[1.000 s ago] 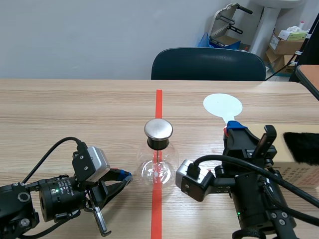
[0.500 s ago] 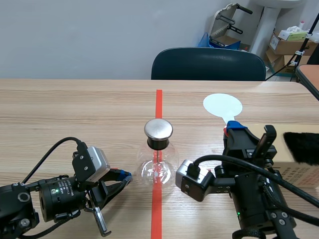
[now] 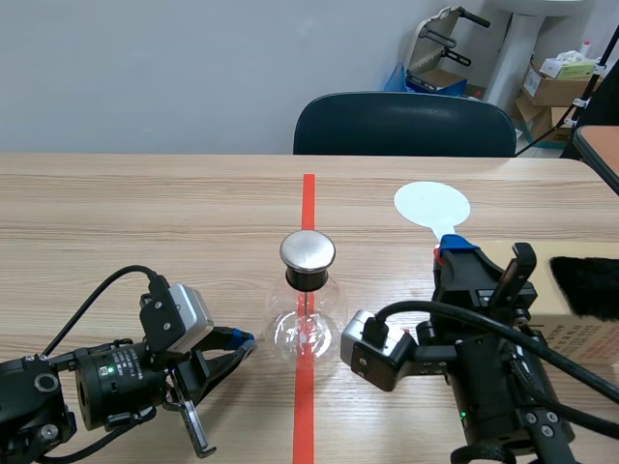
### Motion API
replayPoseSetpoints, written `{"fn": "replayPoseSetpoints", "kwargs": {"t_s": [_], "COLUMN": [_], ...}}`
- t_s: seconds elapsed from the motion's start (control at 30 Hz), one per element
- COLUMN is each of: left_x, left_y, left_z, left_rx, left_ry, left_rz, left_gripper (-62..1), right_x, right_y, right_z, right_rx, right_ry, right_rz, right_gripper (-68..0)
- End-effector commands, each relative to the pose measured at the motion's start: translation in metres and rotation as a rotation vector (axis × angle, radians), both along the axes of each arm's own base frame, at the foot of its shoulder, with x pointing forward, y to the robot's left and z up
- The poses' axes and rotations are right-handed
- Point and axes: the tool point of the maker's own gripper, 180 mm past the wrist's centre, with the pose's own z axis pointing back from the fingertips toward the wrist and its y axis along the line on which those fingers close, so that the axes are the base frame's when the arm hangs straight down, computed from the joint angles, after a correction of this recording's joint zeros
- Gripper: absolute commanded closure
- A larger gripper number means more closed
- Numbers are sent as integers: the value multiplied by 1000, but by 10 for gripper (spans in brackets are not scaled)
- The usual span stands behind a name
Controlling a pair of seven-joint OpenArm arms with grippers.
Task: Do the electroscope experiment
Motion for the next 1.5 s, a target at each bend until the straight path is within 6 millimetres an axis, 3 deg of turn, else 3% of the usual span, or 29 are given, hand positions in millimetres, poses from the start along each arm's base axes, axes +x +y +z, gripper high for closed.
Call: {"fn": "replayPoseSetpoints", "kwargs": {"t_s": [0.0,0.77,1.17,1.47], "left_x": [7,7,7,7], "left_y": [-4,-4,-4,-4], "left_z": [10,10,10,10], "left_rx": [-33,-30,-30,-29], "left_ry": [-25,-26,-26,-27], "left_rz": [5,2,2,3], "left_gripper": [-40,-40,-40,-40], "right_x": [5,5,-13,-26], "right_y": [-1,1,58,80], "right_z": [12,12,9,7], "right_rx": [7,6,-26,-40], "right_ry": [-42,-41,-31,-26], "right_rz": [-2,10,343,481], "right_gripper": [-8,-8,-8,-8]}}
